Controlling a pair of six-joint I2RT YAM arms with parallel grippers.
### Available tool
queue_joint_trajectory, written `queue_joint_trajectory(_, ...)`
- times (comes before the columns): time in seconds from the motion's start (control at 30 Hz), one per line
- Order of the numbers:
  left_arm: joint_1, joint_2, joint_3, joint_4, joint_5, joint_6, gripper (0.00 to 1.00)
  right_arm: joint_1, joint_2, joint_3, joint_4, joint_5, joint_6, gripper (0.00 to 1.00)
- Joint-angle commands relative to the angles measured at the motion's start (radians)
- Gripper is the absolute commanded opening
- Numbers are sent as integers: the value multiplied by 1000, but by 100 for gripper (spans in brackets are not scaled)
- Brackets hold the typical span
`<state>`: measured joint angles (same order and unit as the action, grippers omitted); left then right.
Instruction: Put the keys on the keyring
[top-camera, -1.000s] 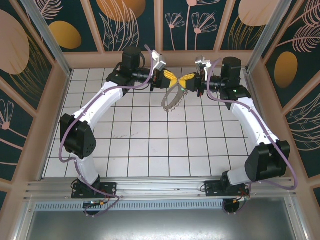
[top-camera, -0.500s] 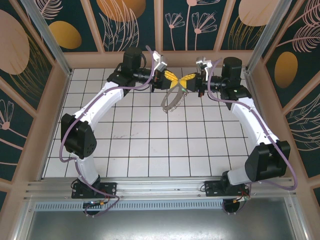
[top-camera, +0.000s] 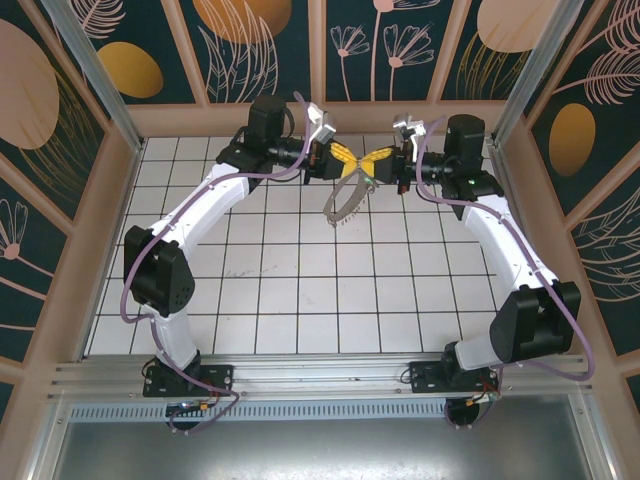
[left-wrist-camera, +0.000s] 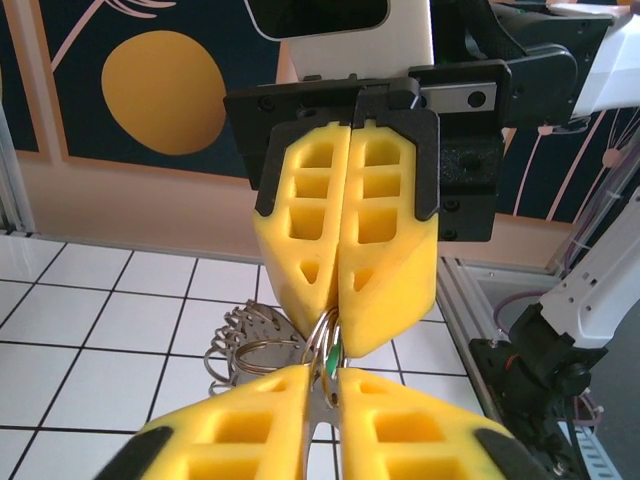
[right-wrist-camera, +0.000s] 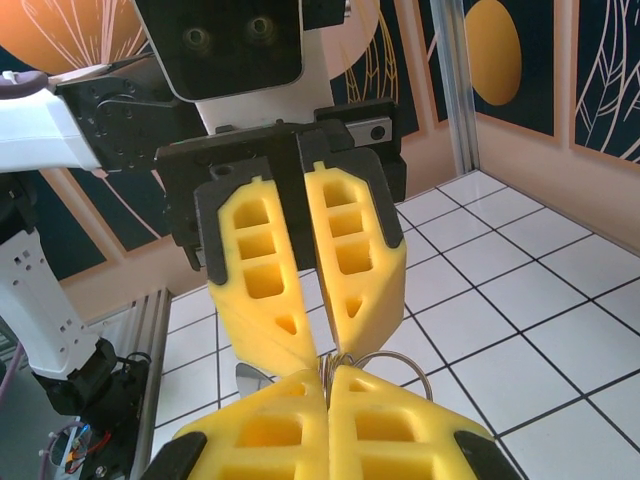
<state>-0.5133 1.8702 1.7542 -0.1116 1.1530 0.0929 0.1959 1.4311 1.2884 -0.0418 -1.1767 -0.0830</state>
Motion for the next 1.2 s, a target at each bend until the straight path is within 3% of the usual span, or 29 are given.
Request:
queue_joint_trajectory(0.0, -74, 24, 19, -16, 90, 6, 19, 13, -14, 3, 98, -19, 9, 0)
queue_joint_trajectory(0.13, -80, 30, 23, -16, 90, 5, 25, 16, -13, 5, 93, -21, 9, 0)
queue_joint_trajectory(0.3, -85, 27, 21, -9, 110, 2, 22, 15, -9, 5, 93, -17, 7, 0)
queue_joint_trajectory(0.4, -92, 29, 18, 1, 128, -9, 32, 17, -8, 6, 96, -18, 11, 0)
queue_joint_trajectory(0.6, -93, 24, -8, 53, 132, -42, 32, 17, -7, 5, 94, -38, 12, 0)
queue_joint_trajectory(0.8, -94, 10, -24, 120, 143, -77, 2, 17, -14, 2, 62, -57, -5, 0)
queue_joint_trajectory(0.87, -95, 6, -24, 126, 146, -81, 10, 16, -17, -7, 74, -57, 2, 0)
queue_joint_trajectory(0.9, -95, 4, -22, 127, 146, -83, 24, 17, -17, -13, 89, -56, 13, 0)
queue_joint_trajectory(0.93, -95, 3, -22, 127, 146, -85, 31, 17, -17, -18, 101, -54, 22, 0)
queue_joint_trajectory(1.1, -97, 1, -21, 127, 158, -84, 25, 21, -9, -18, 128, -49, 42, 0)
queue_joint_trajectory(1.17, -99, 0, -21, 127, 159, -82, 19, 23, -3, -13, 128, -48, 42, 0)
